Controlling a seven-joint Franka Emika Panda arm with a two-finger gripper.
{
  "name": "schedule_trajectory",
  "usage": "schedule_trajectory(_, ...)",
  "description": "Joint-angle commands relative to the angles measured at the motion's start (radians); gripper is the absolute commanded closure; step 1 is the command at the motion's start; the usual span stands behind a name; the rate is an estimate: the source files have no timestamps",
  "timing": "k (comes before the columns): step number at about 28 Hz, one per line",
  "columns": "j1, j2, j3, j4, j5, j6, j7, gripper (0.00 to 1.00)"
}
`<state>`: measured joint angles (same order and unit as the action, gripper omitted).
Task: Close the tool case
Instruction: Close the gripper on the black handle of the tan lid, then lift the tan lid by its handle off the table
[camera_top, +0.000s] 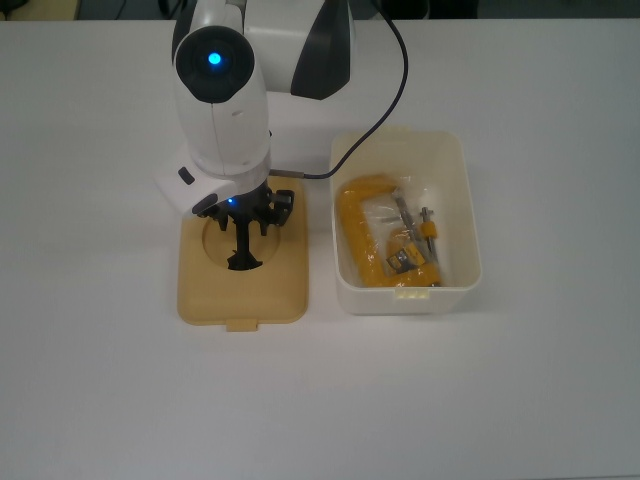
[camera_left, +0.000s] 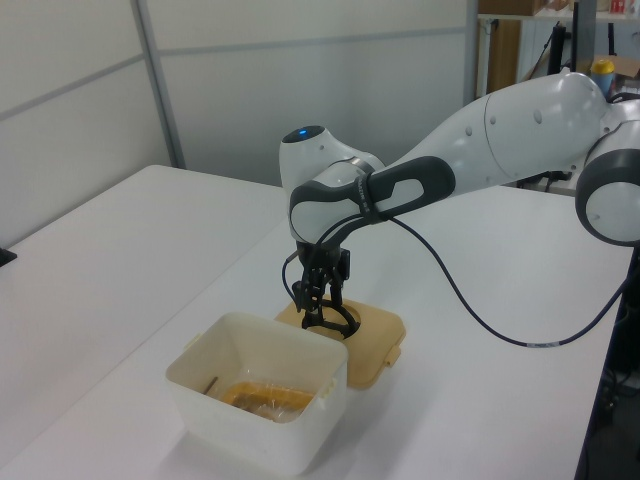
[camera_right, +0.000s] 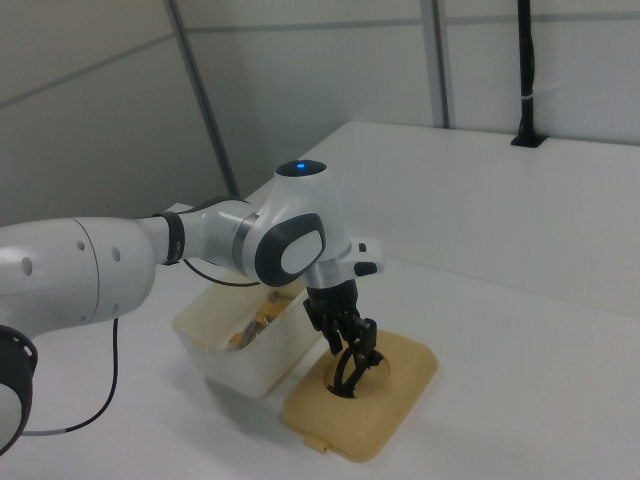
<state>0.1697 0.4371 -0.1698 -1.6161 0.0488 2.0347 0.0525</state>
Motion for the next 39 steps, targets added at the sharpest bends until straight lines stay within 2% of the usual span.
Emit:
schedule_trajectory(1, -0.004, -0.012, 0.003, -0.022, -0.018, 0.025, -0.005, 0.94)
schedule_trajectory(2, -0.004, -0.012, 0.003, -0.021, -0.018, 0.025, -0.005, 1.00)
schedule_trajectory(18, -0.016, -0.040, -0.004, -0.010, -0.012, -0.004, -0.010, 1.00)
schedule_trajectory(24, -0.050, -0.061, -0.007, 0.068, 0.009, -0.157, -0.098, 1.00)
schedule_trajectory(29, -0.067, -0.092, -0.008, 0.116, 0.023, -0.231, -0.117, 1.00)
schedule_trajectory(39, -0.071, -0.135, -0.001, 0.177, 0.026, -0.294, -0.102, 1.00)
